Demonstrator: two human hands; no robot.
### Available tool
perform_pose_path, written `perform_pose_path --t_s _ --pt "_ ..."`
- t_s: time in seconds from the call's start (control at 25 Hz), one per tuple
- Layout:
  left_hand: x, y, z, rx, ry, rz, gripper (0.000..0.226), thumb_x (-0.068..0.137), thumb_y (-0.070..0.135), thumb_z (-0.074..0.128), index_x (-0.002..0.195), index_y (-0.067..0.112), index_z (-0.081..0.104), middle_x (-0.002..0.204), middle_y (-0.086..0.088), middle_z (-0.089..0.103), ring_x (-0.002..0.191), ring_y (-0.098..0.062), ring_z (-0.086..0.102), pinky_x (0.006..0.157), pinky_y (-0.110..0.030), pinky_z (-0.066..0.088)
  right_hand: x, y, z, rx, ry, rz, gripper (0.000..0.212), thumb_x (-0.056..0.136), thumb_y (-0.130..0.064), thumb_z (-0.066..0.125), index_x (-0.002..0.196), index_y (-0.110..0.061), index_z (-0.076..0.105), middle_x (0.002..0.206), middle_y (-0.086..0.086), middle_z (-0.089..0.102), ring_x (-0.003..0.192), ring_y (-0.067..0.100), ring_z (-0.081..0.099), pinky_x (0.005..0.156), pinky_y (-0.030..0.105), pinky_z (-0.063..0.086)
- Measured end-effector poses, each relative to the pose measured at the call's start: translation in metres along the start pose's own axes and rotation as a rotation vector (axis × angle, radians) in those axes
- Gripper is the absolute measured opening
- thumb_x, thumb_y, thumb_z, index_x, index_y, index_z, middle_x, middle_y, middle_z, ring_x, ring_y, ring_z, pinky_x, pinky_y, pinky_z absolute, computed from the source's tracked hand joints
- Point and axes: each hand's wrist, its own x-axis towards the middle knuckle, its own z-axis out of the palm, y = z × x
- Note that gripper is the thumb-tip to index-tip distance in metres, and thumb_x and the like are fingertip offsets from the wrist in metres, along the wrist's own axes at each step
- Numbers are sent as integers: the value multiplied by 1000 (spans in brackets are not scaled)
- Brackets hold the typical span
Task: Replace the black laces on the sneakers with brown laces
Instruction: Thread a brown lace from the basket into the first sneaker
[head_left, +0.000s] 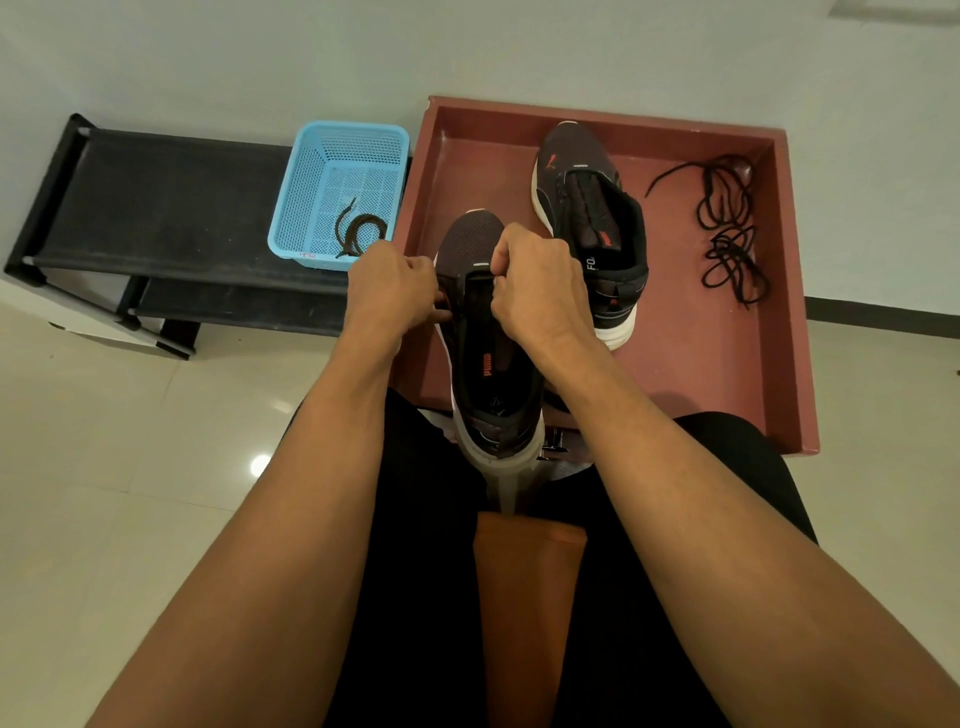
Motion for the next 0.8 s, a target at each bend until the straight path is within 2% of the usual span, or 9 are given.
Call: perform_pose_path --t_s 0.04,0.12,0.24,0.36,0.48,0.52,0.64,0.8 --pt "0 0 -4 -37 25 -10 28 103 11 49 83 -5 60 65 -12 72 64 -28 77 70 -48 66 0 1 0 0 0 -1 22 89 -2 67 97 -21 60 93 6 67 84 30 67 74 46 60" --pt "2 -2 -13 9 71 -8 27 105 15 50 86 -1 61 78 -16 74 62 -26 77 68 -43 66 -1 0 -2 0 -5 -8 21 90 -2 68 98 -20 60 92 5 66 83 29 67 74 46 60" --pt "3 -7 -20 317 95 76 27 102 24 52 96 -1 61 91 -16 73 58 -21 75 58 -30 57 0 1 -8 -10 2 -13 19 89 -9 74 101 -18 61 92 7 67 83 31 68 76 46 61" --pt "-2 -7 -16 508 177 349 12 88 16 58 98 9 63 99 -9 65 88 -26 63 76 -35 44 -4 6 -19 -70 -34 2 28 88 -25 80 109 -15 64 98 8 68 90 32 70 79 46 62" --pt "-4 -5 -7 582 103 571 29 87 19 64 114 23 75 111 -3 71 109 -30 61 97 -37 45 -7 10 -23 -160 -75 19 33 88 -36 79 110 -14 69 102 9 69 94 33 70 81 44 61" --pt "-7 -4 -4 569 69 586 26 89 23 67 112 28 78 108 0 75 109 -29 64 100 -39 49 -7 10 -23 -170 -77 20 33 88 -38 79 109 -14 71 102 8 70 94 33 70 80 43 60" --pt "-15 0 -3 520 90 551 11 89 27 78 98 27 83 93 0 78 96 -24 71 88 -41 59 -4 10 -21 -160 -62 35 31 87 -40 78 105 -15 74 98 8 70 91 32 70 80 43 62" --pt "-19 6 -3 506 135 462 5 90 24 79 92 23 82 86 -3 72 90 -23 70 78 -34 54 1 12 -16 -128 -32 48 18 87 -30 77 97 -16 74 92 7 69 87 31 70 77 43 63"
